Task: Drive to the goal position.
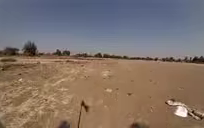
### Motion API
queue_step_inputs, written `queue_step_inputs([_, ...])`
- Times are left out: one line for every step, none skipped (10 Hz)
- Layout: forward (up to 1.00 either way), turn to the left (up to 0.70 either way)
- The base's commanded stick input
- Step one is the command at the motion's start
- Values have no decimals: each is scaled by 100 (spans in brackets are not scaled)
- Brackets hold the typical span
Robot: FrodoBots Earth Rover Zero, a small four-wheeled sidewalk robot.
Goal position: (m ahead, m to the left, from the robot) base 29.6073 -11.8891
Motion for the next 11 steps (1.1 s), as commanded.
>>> queue_step_inputs([50, 0])
queue_step_inputs([50, 0])
queue_step_inputs([50, 0])
queue_step_inputs([50, 0])
queue_step_inputs([50, 0])
queue_step_inputs([50, 0])
queue_step_inputs([50, 0])
queue_step_inputs([50, 0])
queue_step_inputs([50, 0])
queue_step_inputs([50, 0])
queue_step_inputs([50, -44])
